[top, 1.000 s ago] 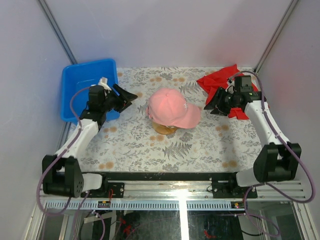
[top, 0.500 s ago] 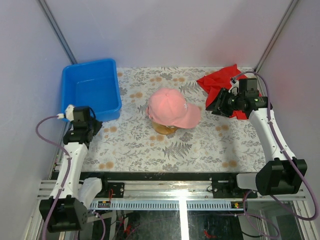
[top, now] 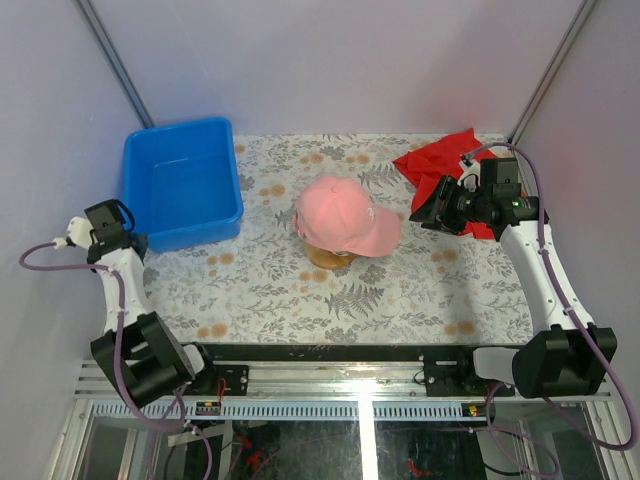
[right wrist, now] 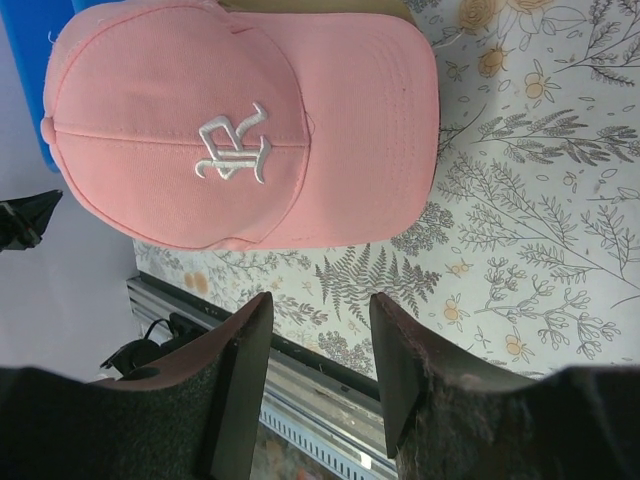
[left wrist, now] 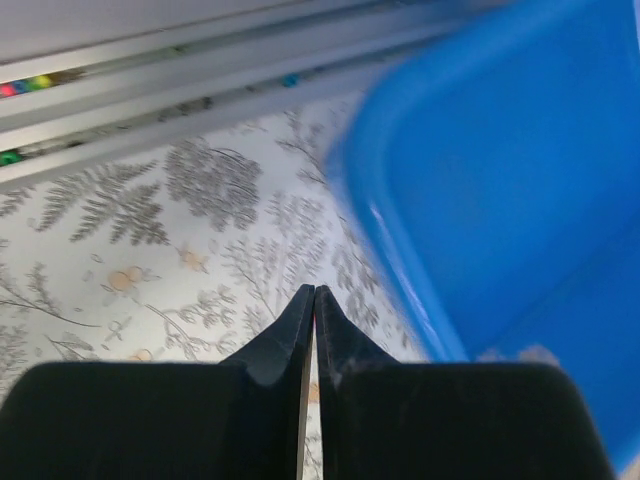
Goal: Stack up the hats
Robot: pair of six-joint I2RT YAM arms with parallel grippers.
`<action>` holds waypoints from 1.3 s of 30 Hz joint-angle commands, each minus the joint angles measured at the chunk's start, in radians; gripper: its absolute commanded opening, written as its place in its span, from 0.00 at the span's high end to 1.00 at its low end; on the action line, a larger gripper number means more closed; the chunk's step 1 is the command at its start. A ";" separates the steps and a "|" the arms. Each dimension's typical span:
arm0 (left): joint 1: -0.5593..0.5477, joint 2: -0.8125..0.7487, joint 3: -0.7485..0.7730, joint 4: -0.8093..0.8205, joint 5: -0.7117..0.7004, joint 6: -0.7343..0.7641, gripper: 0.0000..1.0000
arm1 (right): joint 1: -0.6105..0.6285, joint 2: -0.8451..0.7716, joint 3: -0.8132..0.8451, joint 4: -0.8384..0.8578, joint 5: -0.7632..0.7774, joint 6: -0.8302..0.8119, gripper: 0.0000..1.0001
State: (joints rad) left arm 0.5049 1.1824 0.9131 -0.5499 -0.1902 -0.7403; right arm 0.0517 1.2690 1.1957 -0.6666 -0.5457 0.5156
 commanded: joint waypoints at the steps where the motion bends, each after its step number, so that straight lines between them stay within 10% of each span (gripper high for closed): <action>1: 0.096 0.030 0.017 0.049 -0.003 -0.028 1.00 | 0.012 0.003 0.006 0.036 -0.056 0.011 0.50; 14: 0.168 0.295 0.007 0.280 0.124 -0.077 1.00 | 0.022 0.024 -0.001 0.028 -0.040 -0.001 0.50; 31: 0.038 0.803 0.468 0.399 0.210 -0.124 1.00 | 0.022 0.085 0.058 -0.001 0.091 0.014 0.50; 39: 0.040 0.573 0.279 0.439 0.287 -0.046 1.00 | 0.022 0.018 -0.003 0.054 0.127 0.000 0.49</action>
State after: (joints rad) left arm 0.5556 1.8931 1.2850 -0.3653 0.0330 -0.8677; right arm 0.0658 1.3575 1.2060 -0.6537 -0.4473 0.5224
